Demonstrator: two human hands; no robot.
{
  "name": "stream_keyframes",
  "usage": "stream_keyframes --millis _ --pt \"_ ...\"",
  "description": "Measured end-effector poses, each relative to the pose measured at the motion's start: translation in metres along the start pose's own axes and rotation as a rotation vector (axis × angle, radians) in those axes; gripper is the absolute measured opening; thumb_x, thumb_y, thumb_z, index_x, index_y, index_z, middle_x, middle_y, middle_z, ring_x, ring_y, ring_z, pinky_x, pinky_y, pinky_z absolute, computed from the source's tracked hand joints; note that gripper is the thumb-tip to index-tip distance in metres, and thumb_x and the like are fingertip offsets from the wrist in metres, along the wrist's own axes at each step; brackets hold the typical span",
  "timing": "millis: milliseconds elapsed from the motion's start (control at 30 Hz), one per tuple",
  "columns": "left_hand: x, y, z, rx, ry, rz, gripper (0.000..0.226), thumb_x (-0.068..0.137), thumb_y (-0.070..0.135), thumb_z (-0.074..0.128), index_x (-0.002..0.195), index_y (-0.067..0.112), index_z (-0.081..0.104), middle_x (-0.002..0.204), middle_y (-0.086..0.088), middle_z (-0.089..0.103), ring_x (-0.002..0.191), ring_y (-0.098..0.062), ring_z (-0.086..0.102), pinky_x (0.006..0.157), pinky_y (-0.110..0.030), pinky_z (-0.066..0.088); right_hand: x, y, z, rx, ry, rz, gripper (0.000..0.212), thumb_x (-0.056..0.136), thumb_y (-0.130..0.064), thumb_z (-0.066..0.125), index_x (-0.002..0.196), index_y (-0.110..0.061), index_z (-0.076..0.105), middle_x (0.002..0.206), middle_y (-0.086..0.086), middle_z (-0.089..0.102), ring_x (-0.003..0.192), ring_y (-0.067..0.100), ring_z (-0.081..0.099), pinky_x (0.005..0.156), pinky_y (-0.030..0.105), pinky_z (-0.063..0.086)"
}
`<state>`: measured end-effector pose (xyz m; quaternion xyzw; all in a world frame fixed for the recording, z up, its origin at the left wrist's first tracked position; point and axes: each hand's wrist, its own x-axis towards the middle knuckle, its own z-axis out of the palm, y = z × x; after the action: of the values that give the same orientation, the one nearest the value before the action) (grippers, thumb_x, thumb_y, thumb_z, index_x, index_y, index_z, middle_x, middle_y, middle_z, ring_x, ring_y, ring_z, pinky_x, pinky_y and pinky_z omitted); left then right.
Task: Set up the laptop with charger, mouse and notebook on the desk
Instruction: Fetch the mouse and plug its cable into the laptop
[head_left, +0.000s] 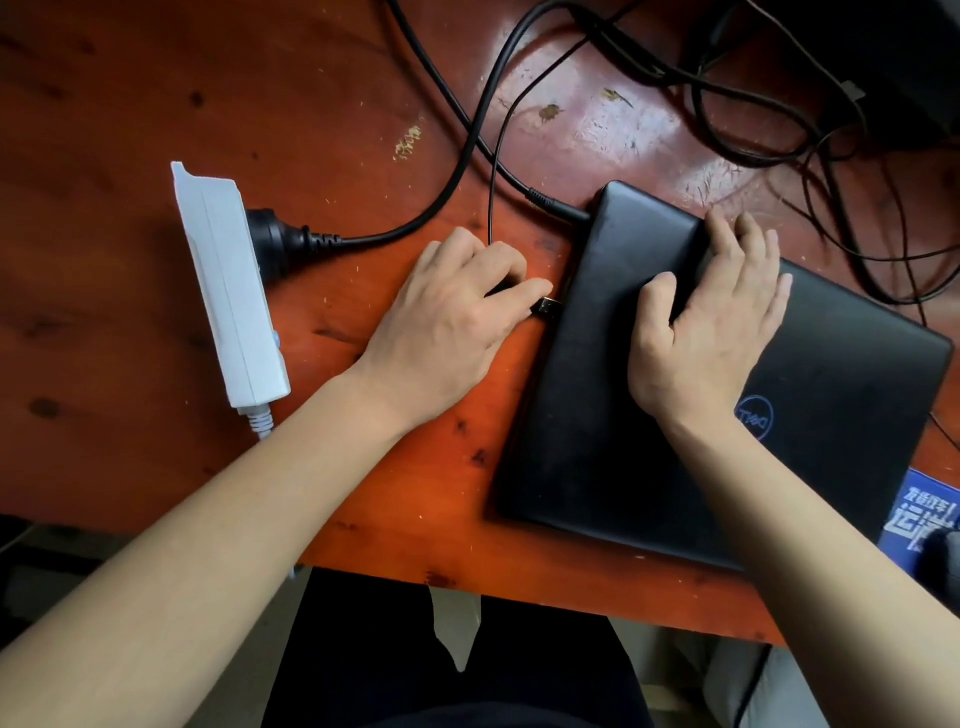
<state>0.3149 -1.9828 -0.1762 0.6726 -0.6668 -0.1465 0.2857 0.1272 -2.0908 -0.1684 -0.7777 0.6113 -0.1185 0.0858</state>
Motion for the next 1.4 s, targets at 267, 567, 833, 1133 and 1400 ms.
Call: stream_keyframes --millis 267,567,833,1133,1400 --pt "-0.007 0.009 -0.008 -0.013 -0.034 -0.037 0.02 0.1 0.009 0.057 0.109 -0.002 0.07 0.098 -0.015 0.065 0.081 -0.03 0.058 0.062 -0.042 0.054 -0.001 0.0 0.0 0.004 0.007 -0.001 0.065 0.089 -0.036 0.041 0.151 -0.016 0.04 0.161 0.009 0.033 0.154 0.029 0.018 0.126 0.048 0.005" --pt "-0.024 0.01 0.001 -0.025 -0.029 0.003 0.018 0.1 0.012 0.058 0.107 0.001 0.07 0.097 -0.015 0.063 0.08 -0.028 0.054 0.07 -0.042 0.045 0.0 0.001 -0.001 0.008 0.002 0.005 0.065 0.089 -0.037 0.041 0.151 -0.016 0.04 0.162 0.01 0.032 0.154 0.029 0.018 0.126 0.049 0.006" --pt "-0.017 0.014 0.001 0.03 -0.011 0.021 0.017 0.1 0.012 0.057 0.103 0.003 0.071 0.096 -0.013 0.063 0.078 -0.029 0.054 0.067 -0.043 0.045 0.001 0.001 -0.001 0.003 0.0 0.005 0.066 0.089 -0.037 0.04 0.151 -0.015 0.04 0.162 0.01 0.032 0.154 0.029 0.018 0.125 0.05 0.006" --pt "-0.014 0.015 0.006 -0.046 -0.039 0.067 0.016 0.096 0.004 0.06 0.107 -0.005 0.068 0.097 -0.018 0.062 0.08 -0.03 0.052 0.073 -0.039 0.049 0.0 0.001 -0.002 -0.004 -0.005 0.006 0.066 0.089 -0.038 0.039 0.151 -0.015 0.039 0.162 0.011 0.032 0.154 0.029 0.018 0.125 0.05 0.006" --pt "-0.023 0.013 0.017 -0.052 0.054 0.084 0.026 0.091 -0.004 0.057 0.115 -0.007 0.067 0.1 -0.019 0.064 0.082 -0.032 0.055 0.075 -0.04 0.05 -0.001 0.002 0.0 0.003 -0.001 0.003 0.065 0.09 -0.038 0.04 0.151 -0.016 0.04 0.162 0.012 0.032 0.154 0.029 0.018 0.125 0.05 0.006"
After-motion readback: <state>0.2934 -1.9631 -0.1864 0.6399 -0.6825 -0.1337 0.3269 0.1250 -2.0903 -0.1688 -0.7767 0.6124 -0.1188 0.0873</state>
